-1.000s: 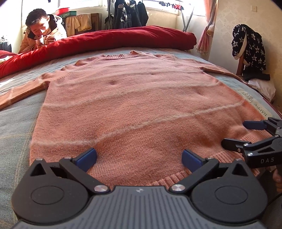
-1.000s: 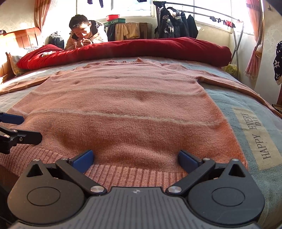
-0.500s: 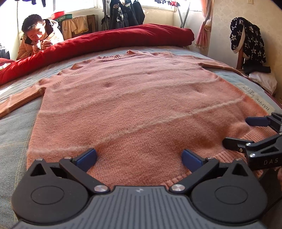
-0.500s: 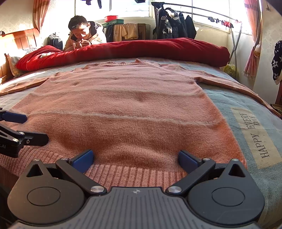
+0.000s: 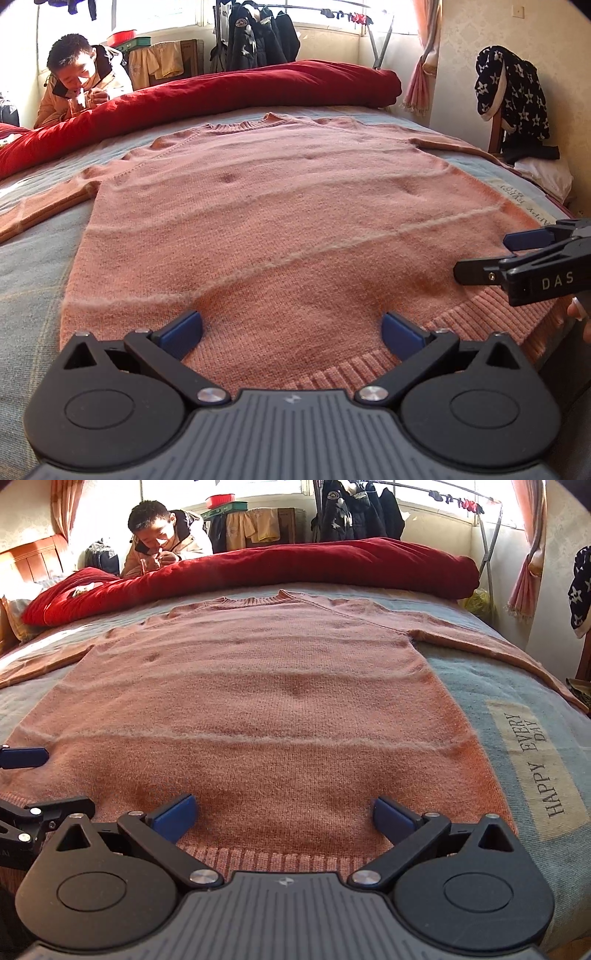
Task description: Fold clothes
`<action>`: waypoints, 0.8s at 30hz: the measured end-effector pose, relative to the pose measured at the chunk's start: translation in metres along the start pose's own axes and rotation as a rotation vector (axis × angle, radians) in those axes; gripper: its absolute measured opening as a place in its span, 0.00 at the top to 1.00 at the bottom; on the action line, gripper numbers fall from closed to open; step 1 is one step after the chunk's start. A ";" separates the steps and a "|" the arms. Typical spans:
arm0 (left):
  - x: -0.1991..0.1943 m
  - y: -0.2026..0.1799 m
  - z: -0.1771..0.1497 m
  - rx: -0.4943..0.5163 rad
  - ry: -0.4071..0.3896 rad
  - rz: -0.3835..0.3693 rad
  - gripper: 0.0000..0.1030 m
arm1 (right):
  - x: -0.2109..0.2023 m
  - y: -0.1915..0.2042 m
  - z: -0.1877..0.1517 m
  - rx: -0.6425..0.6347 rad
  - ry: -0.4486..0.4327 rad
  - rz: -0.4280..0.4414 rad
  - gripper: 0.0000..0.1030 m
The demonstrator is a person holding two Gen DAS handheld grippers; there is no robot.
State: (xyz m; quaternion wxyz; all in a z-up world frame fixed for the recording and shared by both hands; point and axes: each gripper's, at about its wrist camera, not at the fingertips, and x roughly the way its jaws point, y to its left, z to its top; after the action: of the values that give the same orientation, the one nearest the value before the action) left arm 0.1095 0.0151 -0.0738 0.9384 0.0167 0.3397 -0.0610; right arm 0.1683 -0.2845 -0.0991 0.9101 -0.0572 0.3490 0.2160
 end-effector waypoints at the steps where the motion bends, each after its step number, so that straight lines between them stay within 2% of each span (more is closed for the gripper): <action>1: -0.002 0.000 -0.001 0.001 0.002 -0.001 0.01 | 0.000 -0.001 -0.001 0.003 -0.001 0.002 0.00; 10: -0.020 0.004 -0.003 0.011 0.038 -0.007 0.01 | -0.002 -0.008 -0.003 0.020 -0.008 0.015 0.00; 15: -0.018 0.002 0.006 0.034 0.021 -0.003 0.01 | -0.002 -0.007 -0.006 0.013 -0.014 0.014 0.00; 17: -0.012 0.004 0.007 0.017 0.036 -0.004 0.01 | -0.002 -0.007 -0.006 0.011 -0.014 0.017 0.00; 24: -0.019 0.014 -0.010 -0.009 0.021 -0.032 0.01 | -0.007 -0.014 -0.009 0.011 -0.017 0.026 0.00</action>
State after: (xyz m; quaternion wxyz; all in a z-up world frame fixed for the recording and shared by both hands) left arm 0.0905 0.0320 -0.0698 0.9337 0.0080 0.3501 -0.0744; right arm 0.1641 -0.3021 -0.1018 0.9104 -0.0460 0.3430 0.2266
